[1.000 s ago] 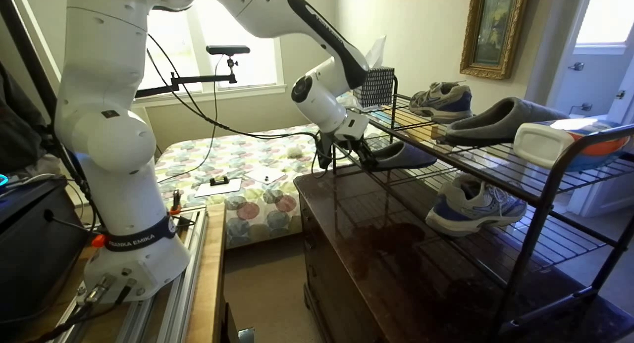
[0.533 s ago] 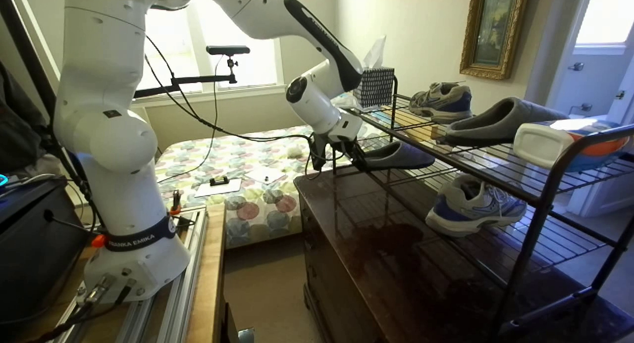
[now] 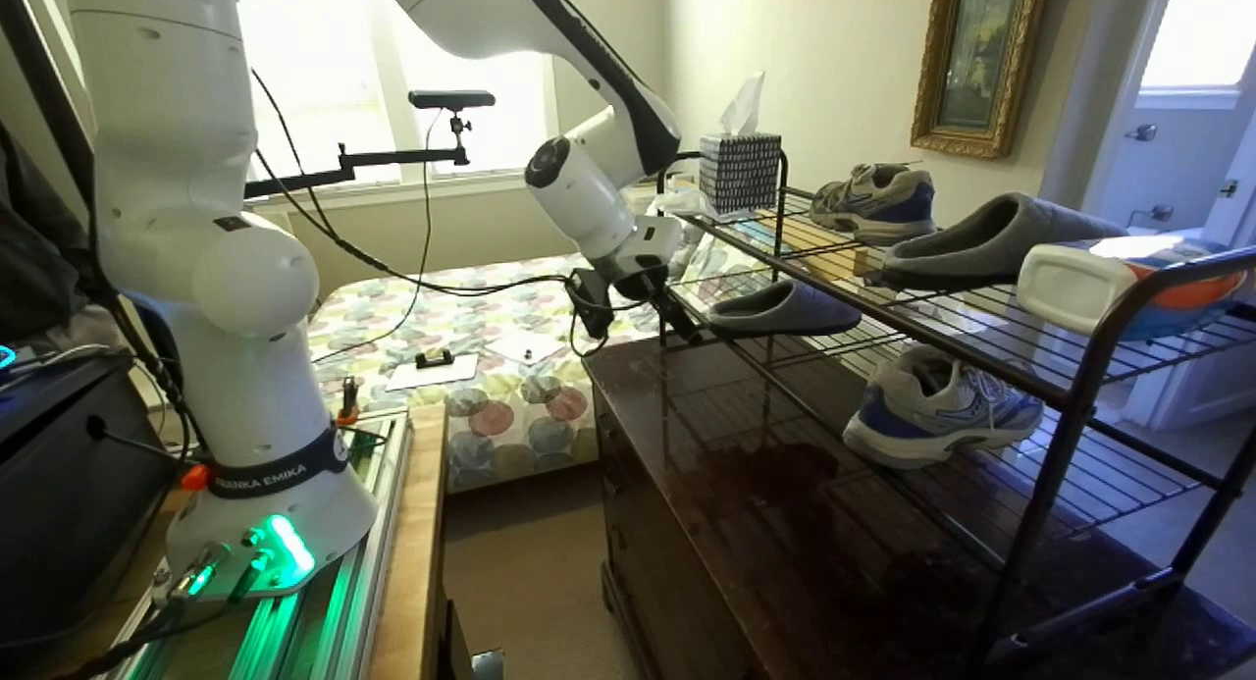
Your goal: Remove the left grey house slipper from the topmost shelf and put it on the second shelf.
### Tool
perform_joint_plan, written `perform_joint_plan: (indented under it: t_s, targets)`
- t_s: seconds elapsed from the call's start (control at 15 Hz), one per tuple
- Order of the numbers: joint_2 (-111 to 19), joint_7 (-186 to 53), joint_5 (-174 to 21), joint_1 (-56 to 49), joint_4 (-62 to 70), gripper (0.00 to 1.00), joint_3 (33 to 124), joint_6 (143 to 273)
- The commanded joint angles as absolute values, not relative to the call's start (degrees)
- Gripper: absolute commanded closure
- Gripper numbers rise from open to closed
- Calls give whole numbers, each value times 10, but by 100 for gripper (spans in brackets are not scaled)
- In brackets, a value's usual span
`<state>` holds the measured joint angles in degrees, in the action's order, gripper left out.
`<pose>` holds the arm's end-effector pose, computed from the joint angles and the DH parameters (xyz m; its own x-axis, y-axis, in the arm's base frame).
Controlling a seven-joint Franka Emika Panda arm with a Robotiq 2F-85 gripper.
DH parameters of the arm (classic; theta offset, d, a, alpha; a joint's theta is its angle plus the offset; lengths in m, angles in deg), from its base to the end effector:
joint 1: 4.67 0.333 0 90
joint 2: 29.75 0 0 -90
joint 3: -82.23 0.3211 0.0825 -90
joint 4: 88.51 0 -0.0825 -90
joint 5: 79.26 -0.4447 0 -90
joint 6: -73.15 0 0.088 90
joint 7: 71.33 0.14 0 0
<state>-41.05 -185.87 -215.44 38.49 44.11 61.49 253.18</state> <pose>0.4937 0.1297 0.1813 0.8139 -0.0152 0.5808 0.0926 -0.9835 -0.1555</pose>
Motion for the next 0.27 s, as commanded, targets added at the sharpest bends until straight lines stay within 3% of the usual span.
perform_joint_plan:
  t_s: [0.0, 0.13, 0.2]
  targets:
    - [-345, -1795, -2059, 362, 569, 0, 699, 2539]
    - [-346, -1745, -2000, 354, 619, 0, 740, 2526]
    - [-373, -1795, -2060, 370, 562, 0, 704, 2537]
